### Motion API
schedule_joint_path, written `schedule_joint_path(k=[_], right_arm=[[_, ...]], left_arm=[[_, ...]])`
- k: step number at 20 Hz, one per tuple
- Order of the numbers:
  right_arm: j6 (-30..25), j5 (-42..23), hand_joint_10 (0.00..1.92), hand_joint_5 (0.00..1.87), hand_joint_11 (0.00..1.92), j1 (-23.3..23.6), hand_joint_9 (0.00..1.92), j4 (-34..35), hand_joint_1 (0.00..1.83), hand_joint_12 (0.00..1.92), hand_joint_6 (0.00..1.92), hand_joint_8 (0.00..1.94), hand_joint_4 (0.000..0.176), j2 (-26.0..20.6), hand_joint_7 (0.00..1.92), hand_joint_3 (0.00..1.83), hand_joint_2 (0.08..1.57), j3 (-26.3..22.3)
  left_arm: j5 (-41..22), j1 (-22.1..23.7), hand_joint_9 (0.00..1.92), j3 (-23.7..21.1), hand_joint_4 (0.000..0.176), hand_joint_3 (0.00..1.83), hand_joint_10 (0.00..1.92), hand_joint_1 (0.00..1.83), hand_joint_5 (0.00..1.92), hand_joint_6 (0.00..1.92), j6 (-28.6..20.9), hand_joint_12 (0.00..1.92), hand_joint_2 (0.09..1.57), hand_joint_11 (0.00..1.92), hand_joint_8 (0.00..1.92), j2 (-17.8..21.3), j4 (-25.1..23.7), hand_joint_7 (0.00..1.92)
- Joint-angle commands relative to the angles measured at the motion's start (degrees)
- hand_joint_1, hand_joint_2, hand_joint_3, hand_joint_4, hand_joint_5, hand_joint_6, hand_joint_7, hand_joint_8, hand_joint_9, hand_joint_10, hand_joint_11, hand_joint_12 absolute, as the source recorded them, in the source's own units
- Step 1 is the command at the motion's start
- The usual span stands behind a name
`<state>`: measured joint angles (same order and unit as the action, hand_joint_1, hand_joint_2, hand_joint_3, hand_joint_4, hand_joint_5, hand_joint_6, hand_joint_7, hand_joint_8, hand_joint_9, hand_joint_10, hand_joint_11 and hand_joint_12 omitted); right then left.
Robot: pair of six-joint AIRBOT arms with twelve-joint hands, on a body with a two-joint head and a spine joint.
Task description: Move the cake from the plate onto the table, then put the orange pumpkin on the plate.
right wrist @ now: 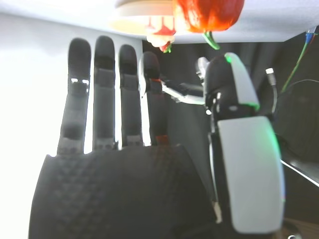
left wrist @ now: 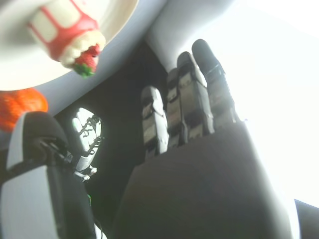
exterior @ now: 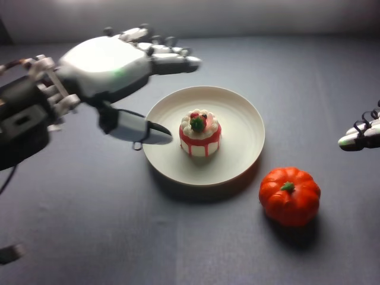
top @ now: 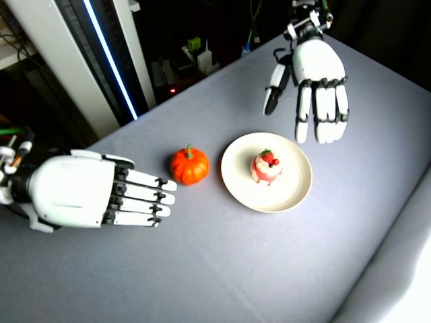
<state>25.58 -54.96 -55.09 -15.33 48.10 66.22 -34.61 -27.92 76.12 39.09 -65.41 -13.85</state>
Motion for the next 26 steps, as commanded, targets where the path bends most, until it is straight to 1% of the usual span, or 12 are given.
schedule_joint_path(k=[1,6,8,14,17,18,19,20,21,22,24,26], right_arm=[[-0.3,-6.1,0.0,0.51,0.23,0.9,0.59,1.6,0.79,1.05,0.0,0.0,0.0,0.0,0.51,0.0,1.19,0.3],[-0.3,-6.1,0.0,0.62,0.06,2.4,0.56,0.4,0.85,1.19,0.0,0.0,0.0,0.9,0.58,0.0,1.31,0.6],[-0.3,-6.2,0.0,0.63,0.08,3.1,0.57,0.0,0.84,1.09,0.0,0.0,0.0,1.3,0.57,0.0,1.34,0.9],[-0.5,-6.2,0.01,0.64,0.14,3.7,0.62,-0.8,0.77,1.23,0.0,0.0,0.0,2.0,0.62,0.0,1.36,1.3],[-0.6,-6.2,0.01,0.63,0.14,3.8,0.62,-0.8,0.74,1.25,0.0,0.01,0.0,2.0,0.63,0.0,1.37,1.4],[-0.6,-6.2,0.0,0.63,0.15,3.8,0.61,-0.8,0.75,1.25,0.0,0.0,0.0,2.0,0.62,0.0,1.37,1.4],[-0.6,-6.2,0.0,0.64,0.13,3.8,0.61,-0.8,0.75,1.28,0.0,0.01,0.0,2.1,0.63,0.0,1.37,1.4],[-0.7,-6.2,0.01,0.64,0.13,3.8,0.62,-0.8,0.76,1.29,0.0,0.01,0.0,2.1,0.64,0.0,1.37,1.4],[-0.7,-6.2,0.01,0.66,0.13,3.8,0.64,-0.8,0.81,1.28,0.01,0.01,0.0,2.1,0.65,0.0,1.36,1.4],[-0.7,-6.2,0.01,0.67,0.14,3.8,0.64,-0.8,0.85,1.29,0.01,0.01,0.0,2.1,0.65,0.0,1.35,1.4],[-0.7,-6.2,0.01,0.68,0.15,3.8,0.64,-0.8,0.88,1.22,0.0,0.0,0.0,2.1,0.66,0.0,1.33,1.5],[-1.0,-6.2,0.01,0.69,0.18,3.8,0.66,-0.8,0.86,1.21,0.0,0.0,0.0,2.1,0.66,0.0,1.34,1.4]], left_arm=[[-3.3,0.9,0.35,0.6,0.15,0.0,0.0,0.92,0.32,0.0,0.0,0.97,0.89,0.0,0.0,-0.5,-0.4,0.27],[1.3,3.2,0.35,5.3,0.175,0.0,0.0,0.78,0.24,0.0,-1.7,0.98,0.92,0.0,0.0,-6.5,-2.2,0.26],[3.1,3.8,0.41,6.9,0.139,0.0,0.01,0.78,0.3,0.0,-2.9,1.09,0.91,0.01,0.0,-8.5,-3.7,0.33],[7.2,4.4,0.48,9.5,0.168,0.01,0.0,0.92,0.43,0.01,-2.9,1.12,0.92,0.08,0.01,-12.6,-6.1,0.46],[8.2,4.4,0.7,9.9,0.036,0.0,0.08,1.11,0.66,0.0,-2.9,1.31,1.04,0.22,0.02,-12.9,-6.3,0.65],[8.3,4.4,0.93,10.1,0.0,0.01,0.26,1.23,0.9,0.61,-2.9,1.25,1.1,0.51,0.94,-13.0,-6.3,0.93],[8.4,4.4,0.94,10.3,0.0,0.0,0.72,1.24,0.9,0.75,-3.0,1.41,1.16,0.63,1.3,-13.2,-6.3,0.9],[8.4,4.4,0.93,10.4,0.0,0.0,0.73,1.25,0.94,0.76,-3.0,1.3,1.15,0.67,1.31,-13.3,-6.3,0.92],[7.9,4.4,0.98,10.4,0.0,0.0,1.17,1.36,1.1,0.5,-3.2,1.22,1.11,0.72,1.12,-13.3,-6.3,0.92],[7.7,4.6,0.99,10.3,0.0,0.01,0.85,1.29,1.11,0.53,-3.2,1.17,1.09,0.76,1.16,-13.3,-6.3,0.97],[6.9,5.2,1.0,10.3,0.0,0.0,1.18,1.38,1.05,0.69,-3.3,0.98,1.1,0.76,1.05,-13.1,-6.2,0.87],[4.7,5.7,0.87,9.6,0.0,0.0,1.31,1.26,1.04,0.61,-3.3,1.58,1.14,0.75,1.38,-11.8,-5.2,0.87]])
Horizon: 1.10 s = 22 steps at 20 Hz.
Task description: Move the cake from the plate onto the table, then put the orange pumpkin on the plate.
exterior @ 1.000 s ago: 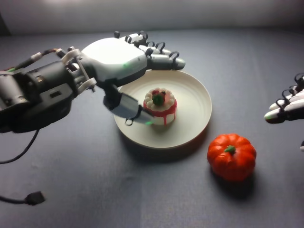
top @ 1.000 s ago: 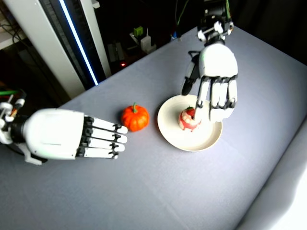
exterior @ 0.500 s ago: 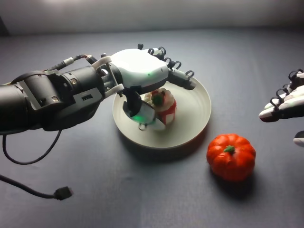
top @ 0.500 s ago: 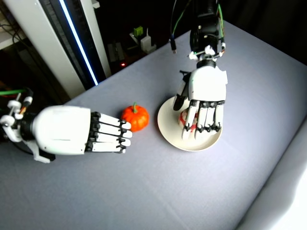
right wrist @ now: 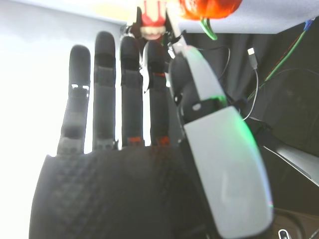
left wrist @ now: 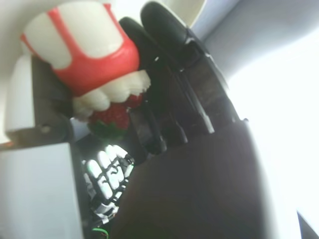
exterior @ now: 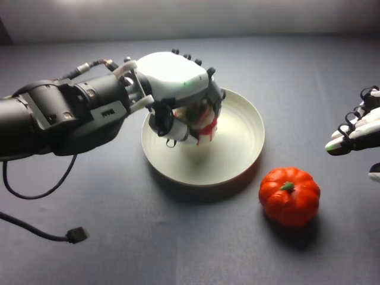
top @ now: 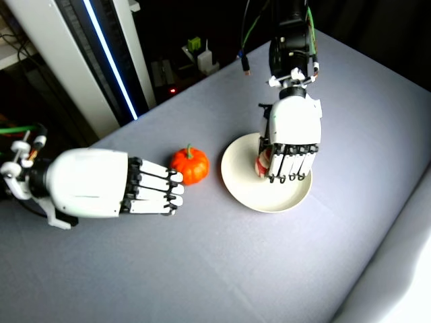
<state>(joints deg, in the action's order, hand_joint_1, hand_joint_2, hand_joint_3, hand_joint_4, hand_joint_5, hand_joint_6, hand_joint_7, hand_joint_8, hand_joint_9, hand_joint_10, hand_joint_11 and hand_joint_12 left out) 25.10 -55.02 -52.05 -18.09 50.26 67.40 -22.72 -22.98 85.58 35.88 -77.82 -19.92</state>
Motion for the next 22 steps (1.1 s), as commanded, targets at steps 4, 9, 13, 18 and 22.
schedule_joint_path(k=[4,9,13,18,22], right_arm=[[-1.0,-6.6,0.01,0.69,0.18,0.8,0.67,1.9,0.86,1.2,0.0,0.0,0.0,-0.1,0.67,0.0,1.34,0.1],[-2.3,-6.5,0.01,0.66,0.21,0.7,0.69,2.0,0.99,1.17,1.17,0.01,0.0,-0.1,0.7,0.01,1.3,0.1],[-2.9,-6.5,0.02,0.57,0.26,0.7,0.74,2.1,1.01,1.2,1.58,0.0,0.0,-0.1,0.7,0.0,1.35,0.1],[-3.3,-6.5,0.01,0.71,0.25,0.7,0.74,2.1,1.0,1.2,0.02,0.0,0.0,-0.1,0.72,0.0,1.33,0.1],[-3.4,-6.5,0.01,0.71,0.29,0.7,0.76,2.0,0.96,1.17,0.0,0.0,0.0,0.0,0.72,0.0,1.34,0.1]], left_arm=[[-12.0,0.2,0.92,-3.8,0.0,0.0,1.0,1.28,1.24,0.23,1.0,1.32,1.08,0.72,1.22,5.9,3.6,0.99],[-19.7,-6.7,0.97,-13.6,0.0,0.0,1.0,1.27,1.09,0.49,5.3,1.31,1.11,0.83,1.27,16.9,7.9,0.96],[-20.9,-13.2,0.98,-18.3,0.0,0.0,1.21,1.27,1.15,0.37,7.7,1.49,1.11,0.9,1.32,22.7,10.8,0.93],[-19.9,-20.5,1.11,-20.6,0.0,0.0,0.46,1.29,1.33,0.12,10.9,0.89,1.04,0.89,0.99,25.7,16.7,1.09],[-19.9,-23.9,1.03,-21.2,0.0,0.0,0.06,1.18,1.01,0.09,12.5,0.88,1.0,0.7,0.41,25.7,20.1,0.94]])
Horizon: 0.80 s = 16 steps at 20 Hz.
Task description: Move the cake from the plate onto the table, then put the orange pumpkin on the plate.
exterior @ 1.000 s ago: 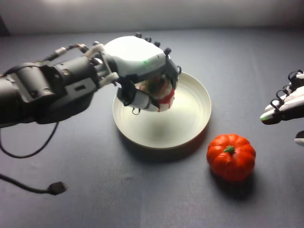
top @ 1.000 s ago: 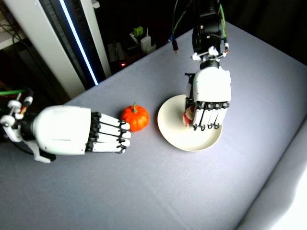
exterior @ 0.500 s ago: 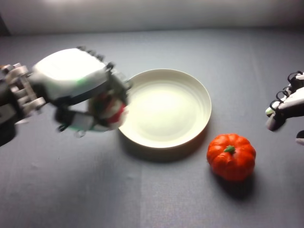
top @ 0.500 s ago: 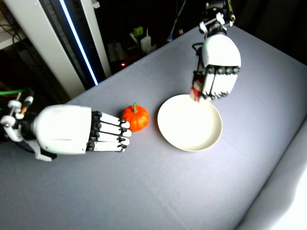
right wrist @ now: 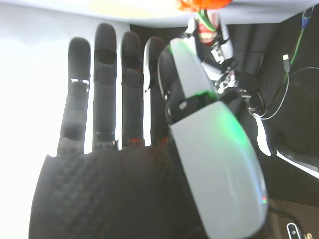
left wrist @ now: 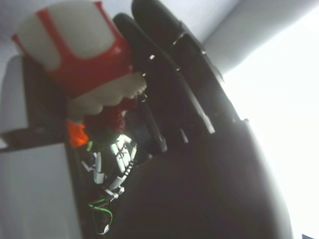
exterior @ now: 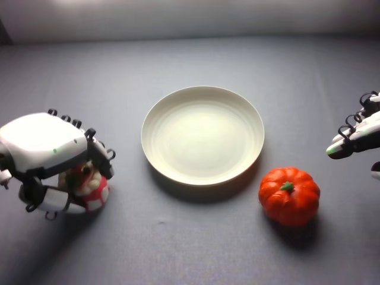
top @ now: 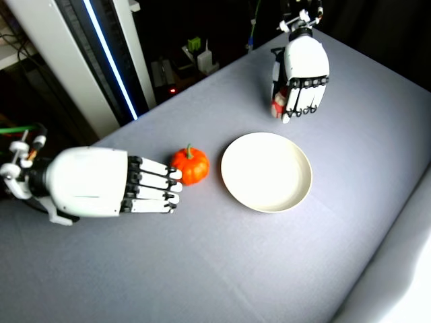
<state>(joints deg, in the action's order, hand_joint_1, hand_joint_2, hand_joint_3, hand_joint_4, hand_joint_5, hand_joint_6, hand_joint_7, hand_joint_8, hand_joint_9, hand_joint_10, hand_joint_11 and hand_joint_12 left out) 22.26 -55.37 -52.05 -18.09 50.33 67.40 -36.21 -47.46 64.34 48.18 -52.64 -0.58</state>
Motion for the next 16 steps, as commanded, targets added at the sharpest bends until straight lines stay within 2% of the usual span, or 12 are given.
schedule_joint_path(k=[1,3,4,5,6,8,9,10,12,14,15,16], right_arm=[[-0.6,-6.2,0.01,0.71,0.28,0.7,0.76,1.9,0.96,1.17,0.01,0.0,0.0,0.0,0.72,0.0,1.34,0.1],[-0.8,-6.2,0.0,0.69,0.25,0.7,0.71,1.3,0.88,1.11,0.0,0.0,0.0,0.0,0.67,0.0,1.33,0.1],[-0.8,-6.2,0.0,0.63,0.2,0.7,0.64,0.9,0.88,1.1,0.0,0.0,0.0,0.0,0.6,0.0,1.28,0.1],[-0.8,-6.2,0.0,0.5,0.09,0.7,0.52,0.5,0.81,1.1,0.0,0.0,0.0,0.0,0.49,0.0,1.23,0.1],[-0.8,-6.2,0.0,0.41,0.02,0.7,0.42,0.2,0.78,1.09,0.0,0.0,0.0,0.0,0.4,0.0,1.2,0.0],[-1.1,-6.2,0.0,0.21,0.0,0.9,0.17,-0.9,0.76,0.45,0.0,0.0,0.013,0.0,0.19,0.0,1.01,0.0],[-1.4,-6.2,0.0,0.16,0.0,1.2,0.14,-1.7,0.76,0.49,0.0,0.01,0.028,0.1,0.15,0.0,0.96,0.0],[-2.0,-5.8,0.01,0.15,0.0,1.6,0.19,-3.0,0.82,0.7,0.0,0.0,0.041,0.2,0.16,0.0,0.87,0.0],[-2.3,-4.8,0.01,0.13,0.0,2.8,0.25,-4.8,0.89,1.05,0.0,0.0,0.072,0.5,0.17,0.0,0.83,0.0],[-3.1,-2.9,0.02,0.09,0.0,4.8,0.3,-7.7,0.84,1.21,0.0,0.0,0.086,1.4,0.17,0.0,0.81,0.7],[-3.9,-2.0,0.03,0.05,0.03,6.0,0.34,-9.4,0.82,1.25,0.0,0.0,0.105,2.0,0.18,0.0,0.82,1.1],[-5.0,-0.9,0.02,0.07,0.05,7.3,0.36,-11.1,0.86,1.23,0.0,0.0,0.098,2.8,0.22,0.0,0.82,1.7]], left_arm=[[-6.6,0.2,0.91,0.0,0.0,0.0,0.01,1.04,0.82,0.02,0.5,0.9,0.97,0.59,0.12,0.5,1.3,0.84],[-7.2,-0.3,0.73,-0.2,0.005,0.0,0.0,0.92,0.58,0.0,0.5,0.89,0.9,0.45,0.0,0.5,1.7,0.64],[-7.6,-0.5,0.67,-0.4,0.024,0.0,0.0,0.86,0.49,0.0,0.6,0.86,0.91,0.4,0.0,0.5,1.9,0.57],[-8.3,-0.8,0.62,-0.6,0.058,0.0,0.0,0.83,0.41,0.0,0.6,0.82,0.89,0.34,0.0,0.6,2.2,0.51],[-9.1,-1.0,0.58,-0.8,0.056,0.0,0.0,0.8,0.38,0.0,0.6,0.8,0.88,0.31,0.0,0.8,2.4,0.47],[-10.7,-1.5,0.48,-1.6,0.058,0.0,0.0,0.75,0.35,0.0,0.6,0.72,0.85,0.23,0.0,1.4,2.7,0.39],[-11.7,-1.9,0.45,-2.1,0.058,0.0,0.0,0.74,0.33,0.0,0.6,0.7,0.84,0.2,0.0,1.7,2.9,0.37],[-13.5,-2.4,0.41,-2.8,0.069,0.0,0.0,0.75,0.29,0.0,0.6,0.69,0.83,0.18,0.0,2.2,3.3,0.32],[-16.8,-3.8,0.37,-4.1,0.07,0.0,0.0,0.71,0.25,0.0,0.6,0.8,0.81,0.1,0.0,3.1,4.3,0.27],[-22.3,-6.4,0.27,-5.9,0.122,0.0,0.0,0.67,0.16,0.0,0.4,0.92,0.82,0.0,0.0,4.4,6.7,0.19],[-24.6,-7.5,0.25,-6.3,0.117,0.01,0.0,0.72,0.15,0.0,-0.3,0.93,0.83,0.0,0.0,4.8,7.5,0.17],[-27.1,-9.0,0.22,-6.6,0.136,0.0,0.0,0.76,0.11,0.0,-1.6,0.85,0.84,0.0,0.0,5.2,8.3,0.15]])
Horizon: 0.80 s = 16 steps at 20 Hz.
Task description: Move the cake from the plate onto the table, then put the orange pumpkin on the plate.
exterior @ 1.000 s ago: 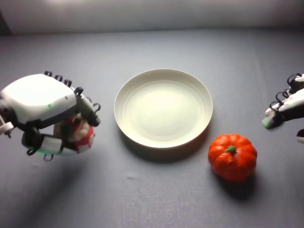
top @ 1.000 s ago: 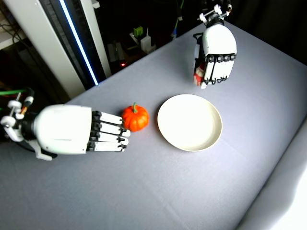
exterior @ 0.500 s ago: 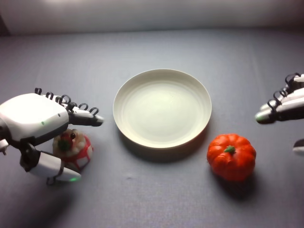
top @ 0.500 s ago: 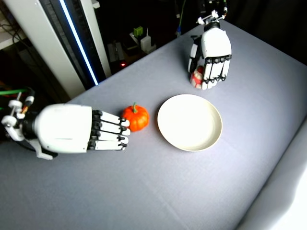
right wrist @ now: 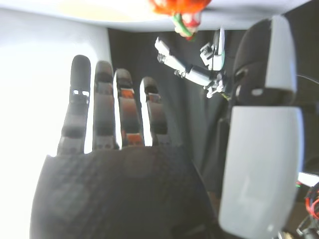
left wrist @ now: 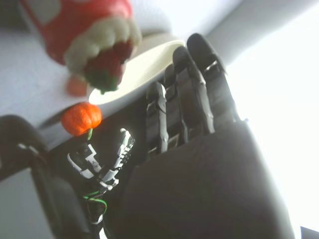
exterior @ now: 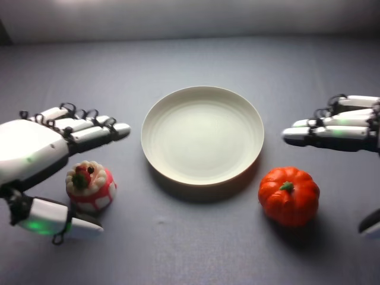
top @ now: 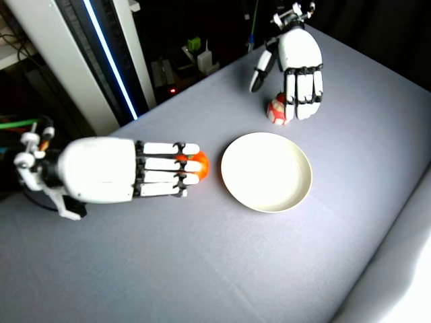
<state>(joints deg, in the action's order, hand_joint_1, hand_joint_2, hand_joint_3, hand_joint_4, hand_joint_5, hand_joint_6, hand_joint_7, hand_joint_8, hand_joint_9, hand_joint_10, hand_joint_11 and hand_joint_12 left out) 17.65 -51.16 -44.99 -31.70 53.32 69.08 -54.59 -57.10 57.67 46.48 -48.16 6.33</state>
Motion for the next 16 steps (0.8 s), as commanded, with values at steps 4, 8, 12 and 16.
schedule_joint_path(k=[4,8,12,16], right_arm=[[-3.3,-0.8,0.02,0.13,0.14,4.6,0.44,-4.8,0.96,1.17,0.01,0.0,0.082,2.6,0.25,0.01,0.85,1.5],[-4.7,3.1,0.01,0.27,0.13,7.2,0.46,-9.7,1.06,1.17,0.0,0.0,0.008,5.4,0.28,0.0,0.84,3.0],[-4.9,4.8,0.03,0.4,0.26,7.5,0.6,-11.0,1.15,1.21,0.01,0.01,0.0,7.6,0.41,0.0,0.9,4.1],[-4.9,5.6,0.66,0.7,1.01,7.5,0.91,-11.0,1.14,1.12,0.02,0.08,0.0,8.9,0.63,0.0,1.0,4.7]], left_arm=[[-16.8,-3.6,0.26,-2.1,0.116,0.0,0.01,0.88,0.17,0.01,-1.5,0.84,0.8,0.0,0.0,2.8,3.4,0.18],[-20.7,-4.6,0.19,-3.4,0.11,0.0,0.0,0.87,0.16,0.0,-1.5,0.63,0.81,0.0,0.0,3.7,3.6,0.15],[-22.3,-5.2,0.14,-3.5,0.117,0.0,0.0,0.87,0.18,0.0,-1.6,0.52,0.84,0.0,0.0,3.8,4.7,0.15],[-22.7,-5.6,0.23,-3.5,0.115,0.0,0.01,0.83,0.26,0.0,-2.1,0.82,0.88,0.0,0.0,3.8,5.0,0.21]])
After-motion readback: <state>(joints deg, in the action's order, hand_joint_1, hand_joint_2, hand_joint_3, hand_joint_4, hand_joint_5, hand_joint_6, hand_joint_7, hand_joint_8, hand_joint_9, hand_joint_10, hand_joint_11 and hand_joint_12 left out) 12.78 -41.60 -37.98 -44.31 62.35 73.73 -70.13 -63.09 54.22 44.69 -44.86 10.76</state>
